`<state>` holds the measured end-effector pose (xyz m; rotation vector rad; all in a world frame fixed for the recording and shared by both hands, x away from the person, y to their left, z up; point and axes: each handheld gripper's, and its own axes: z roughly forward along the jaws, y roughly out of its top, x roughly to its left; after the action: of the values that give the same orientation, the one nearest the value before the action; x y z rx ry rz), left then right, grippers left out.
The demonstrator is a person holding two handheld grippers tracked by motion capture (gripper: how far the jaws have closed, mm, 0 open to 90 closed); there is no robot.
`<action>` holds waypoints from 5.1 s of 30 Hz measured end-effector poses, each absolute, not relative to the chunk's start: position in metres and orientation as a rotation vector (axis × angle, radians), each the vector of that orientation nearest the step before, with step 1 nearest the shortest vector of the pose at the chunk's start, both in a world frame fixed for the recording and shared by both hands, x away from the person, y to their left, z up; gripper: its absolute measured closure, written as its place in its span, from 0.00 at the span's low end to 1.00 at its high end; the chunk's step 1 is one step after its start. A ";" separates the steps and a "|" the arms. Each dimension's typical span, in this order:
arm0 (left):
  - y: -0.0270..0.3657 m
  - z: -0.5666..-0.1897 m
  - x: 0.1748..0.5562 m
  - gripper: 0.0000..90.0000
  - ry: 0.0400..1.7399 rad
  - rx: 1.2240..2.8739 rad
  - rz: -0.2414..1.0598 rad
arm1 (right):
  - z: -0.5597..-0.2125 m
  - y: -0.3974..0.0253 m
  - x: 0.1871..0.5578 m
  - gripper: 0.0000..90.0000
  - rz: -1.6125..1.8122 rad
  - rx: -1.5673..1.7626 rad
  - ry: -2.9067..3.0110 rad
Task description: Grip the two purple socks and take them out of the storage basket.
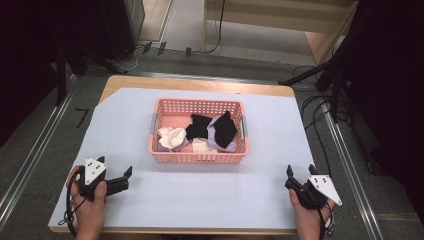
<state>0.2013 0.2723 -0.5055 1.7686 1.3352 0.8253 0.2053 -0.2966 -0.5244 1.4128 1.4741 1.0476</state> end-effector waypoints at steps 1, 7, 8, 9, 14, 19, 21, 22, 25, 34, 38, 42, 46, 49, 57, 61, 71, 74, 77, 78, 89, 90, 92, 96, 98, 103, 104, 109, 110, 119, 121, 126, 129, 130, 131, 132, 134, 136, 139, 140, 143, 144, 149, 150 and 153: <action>0.272 -0.506 0.201 0.07 1.337 1.767 0.822 | -0.524 -0.297 0.204 0.39 1.057 1.407 1.462; 0.272 -0.506 0.201 0.07 1.332 1.766 0.829 | -0.519 -0.294 0.201 0.46 1.098 1.419 1.451; 0.272 -0.506 0.201 0.07 1.330 1.770 0.828 | -0.517 -0.293 0.201 0.46 1.120 1.421 1.463; 0.272 -0.506 0.201 0.07 1.331 1.768 0.828 | -0.515 -0.291 0.201 0.46 1.135 1.422 1.463; 0.272 -0.506 0.201 0.07 1.328 1.773 0.823 | -0.495 -0.275 0.208 0.48 1.123 1.385 1.514; 0.272 -0.506 0.201 0.07 1.323 1.774 0.818 | -0.479 -0.253 0.220 0.56 1.245 1.279 1.552; 0.272 -0.506 0.202 0.07 1.323 1.774 0.817 | -0.473 -0.240 0.227 0.60 1.259 1.238 1.597; 0.272 -0.506 0.201 0.07 1.324 1.774 0.817 | -0.471 -0.233 0.229 0.62 1.277 1.222 1.609; 0.272 -0.506 0.201 0.07 1.324 1.769 0.819 | -0.464 -0.214 0.237 0.64 1.345 1.184 1.633; 0.272 -0.506 0.201 0.07 1.323 1.774 0.817 | -0.452 -0.160 0.261 0.70 1.391 1.182 1.790; 0.272 -0.506 0.202 0.07 1.327 1.771 0.810 | -0.453 -0.137 0.273 0.73 1.392 1.222 1.854; 0.272 -0.506 0.202 0.07 1.335 1.772 0.822 | -0.456 -0.111 0.285 0.74 1.385 1.222 1.926; 0.272 -0.506 0.202 0.07 1.335 1.778 0.828 | -0.459 -0.086 0.296 0.74 1.373 1.199 1.981; 0.271 -0.506 0.202 0.07 1.337 1.782 0.832 | -0.460 -0.075 0.300 0.74 1.350 1.198 2.011; 0.271 -0.506 0.202 0.07 1.327 1.790 0.834 | -0.462 -0.049 0.318 0.80 1.273 1.275 2.109; 0.271 -0.506 0.202 0.07 1.326 1.788 0.827 | -0.463 -0.040 0.328 0.84 1.278 1.351 2.143; 0.272 -0.506 0.203 0.07 1.329 1.792 0.814 | -0.469 -0.016 0.352 0.88 1.076 1.497 2.296; 0.272 -0.506 0.203 0.07 1.330 1.790 0.814 | -0.473 -0.010 0.355 0.86 1.003 1.505 2.343; 0.272 -0.506 0.203 0.07 1.332 1.787 0.809 | -0.474 -0.006 0.359 0.83 0.962 1.554 2.381; 0.272 -0.506 0.203 0.07 1.332 1.786 0.809 | -0.474 -0.006 0.360 0.82 0.956 1.590 2.396; 0.272 -0.506 0.204 0.07 1.334 1.788 0.804 | -0.479 0.016 0.376 0.88 0.648 1.709 2.551; 0.272 -0.506 0.204 0.07 1.333 1.788 0.803 | -0.478 0.017 0.375 0.93 0.629 1.703 2.553; 0.272 -0.506 0.204 0.07 1.334 1.788 0.803 | -0.478 0.018 0.374 1.00 0.638 1.699 2.538; 0.273 -0.506 0.204 0.07 1.332 1.789 0.801 | -0.473 0.011 0.367 1.00 0.813 1.618 2.448; 0.272 -0.506 0.204 0.07 1.333 1.788 0.799 | -0.469 0.005 0.364 1.00 0.926 1.605 2.412; 0.272 -0.506 0.204 0.07 1.335 1.792 0.798 | -0.455 0.003 0.355 0.88 1.201 1.536 2.499; 0.272 -0.506 0.204 0.07 1.336 1.792 0.799 | -0.453 0.005 0.353 0.78 1.254 1.512 2.485; 0.272 -0.506 0.204 0.07 1.336 1.787 0.801 | -0.453 0.023 0.348 0.57 1.292 1.421 2.414; 0.272 -0.506 0.204 0.07 1.336 1.787 0.801 | -0.456 0.027 0.349 0.54 1.247 1.411 2.440; 0.272 -0.506 0.204 0.07 1.335 1.786 0.794 | -0.457 0.019 0.362 1.00 1.169 1.651 2.512; 0.272 -0.506 0.204 0.07 1.335 1.788 0.793 | -0.452 0.010 0.363 1.00 1.243 1.666 2.395; 0.273 -0.506 0.204 0.07 1.335 1.788 0.791 | -0.439 -0.009 0.357 1.00 1.206 1.520 2.044; 0.273 -0.506 0.204 0.07 1.335 1.797 0.789 | -0.431 -0.011 0.347 1.00 1.186 1.362 1.854; 0.273 -0.506 0.204 0.07 1.336 1.796 0.791 | -0.429 -0.011 0.345 0.97 1.209 1.343 1.841; 0.273 -0.506 0.204 0.07 1.336 1.795 0.791 | -0.428 -0.009 0.345 0.90 1.251 1.341 1.867; 0.273 -0.506 0.204 0.07 1.334 1.793 0.793 | -0.429 -0.006 0.347 0.85 1.286 1.349 1.943; 0.272 -0.506 0.204 0.07 1.334 1.790 0.795 | -0.437 0.005 0.352 0.82 1.281 1.367 2.160; 0.272 -0.506 0.204 0.07 1.334 1.790 0.795 | -0.447 0.018 0.353 0.81 1.190 1.346 2.328; 0.272 -0.506 0.204 0.07 1.336 1.785 0.797 | -0.461 0.031 0.355 0.75 1.129 1.378 2.456; 0.272 -0.506 0.204 0.07 1.334 1.787 0.795 | -0.464 0.034 0.357 0.72 1.082 1.384 2.477; 0.272 -0.506 0.204 0.07 1.337 1.790 0.793 | -0.469 0.041 0.361 0.64 0.965 1.415 2.528; 0.272 -0.506 0.204 0.07 1.337 1.789 0.794 | -0.470 0.042 0.363 0.61 0.945 1.454 2.543; 0.273 -0.506 0.204 0.07 1.333 1.796 0.790 | -0.474 0.042 0.370 0.88 0.880 1.613 2.634; 0.273 -0.506 0.204 0.07 1.334 1.790 0.790 | -0.474 0.042 0.370 0.95 0.877 1.590 2.647; 0.273 -0.506 0.204 0.07 1.338 1.789 0.786 | -0.468 0.038 0.366 0.98 0.982 1.523 2.607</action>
<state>0.2042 0.2726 -0.5058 1.7890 1.3379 0.7859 0.3659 0.0382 -0.4678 1.5232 2.6075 0.9821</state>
